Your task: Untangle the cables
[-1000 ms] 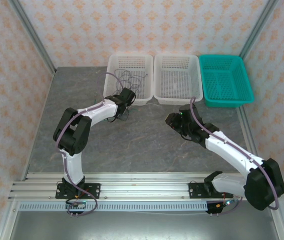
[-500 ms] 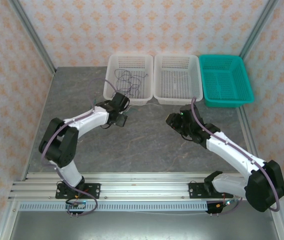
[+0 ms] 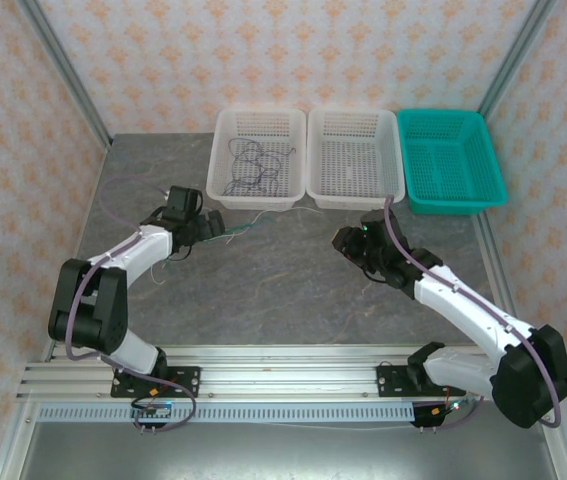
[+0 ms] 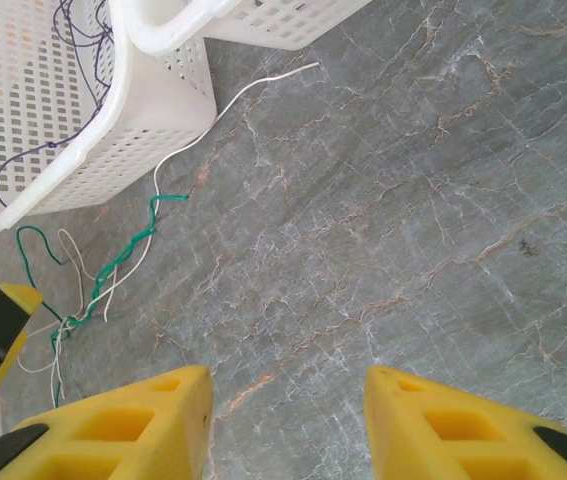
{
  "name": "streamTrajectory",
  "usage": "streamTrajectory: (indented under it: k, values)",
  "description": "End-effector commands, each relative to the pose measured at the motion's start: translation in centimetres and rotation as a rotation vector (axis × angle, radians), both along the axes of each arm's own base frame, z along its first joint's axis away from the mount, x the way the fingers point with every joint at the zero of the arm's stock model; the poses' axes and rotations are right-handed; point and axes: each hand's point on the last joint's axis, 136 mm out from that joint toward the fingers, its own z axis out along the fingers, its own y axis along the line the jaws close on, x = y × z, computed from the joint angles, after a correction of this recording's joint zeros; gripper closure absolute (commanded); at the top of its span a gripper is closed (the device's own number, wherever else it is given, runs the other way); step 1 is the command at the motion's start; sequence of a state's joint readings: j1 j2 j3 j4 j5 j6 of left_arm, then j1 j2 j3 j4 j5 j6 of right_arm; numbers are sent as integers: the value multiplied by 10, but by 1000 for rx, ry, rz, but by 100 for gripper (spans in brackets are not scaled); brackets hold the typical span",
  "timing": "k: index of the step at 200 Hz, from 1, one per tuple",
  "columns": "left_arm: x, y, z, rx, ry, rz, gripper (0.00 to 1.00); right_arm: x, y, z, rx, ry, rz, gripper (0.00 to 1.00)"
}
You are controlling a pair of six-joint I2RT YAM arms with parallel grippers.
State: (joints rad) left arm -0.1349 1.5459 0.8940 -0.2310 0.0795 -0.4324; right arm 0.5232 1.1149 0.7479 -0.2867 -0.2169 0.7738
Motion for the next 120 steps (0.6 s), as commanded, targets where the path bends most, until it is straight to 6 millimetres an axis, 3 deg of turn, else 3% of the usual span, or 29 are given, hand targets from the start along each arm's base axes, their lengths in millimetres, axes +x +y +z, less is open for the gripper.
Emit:
streamTrajectory:
  k: [1, 27, 56, 85, 120]
  values:
    - [4, 16, -13, -92, 37, 193, 0, -7, -3, -4, -13, 12, 9, 55]
    - [5, 35, -16, -27, 54, 265, 0, -10, -4, -4, -17, 18, 12, 55]
    - [24, 28, 0, -41, -2, 211, 3, -10, -3, -6, -9, 24, 10, 55]
    - [34, 33, 17, 2, -28, 206, 10, -10, -2, -5, -4, 26, 13, 55]
    - [49, 39, 7, 35, 5, 213, 19, -12, -4, -4, -5, 29, 11, 55]
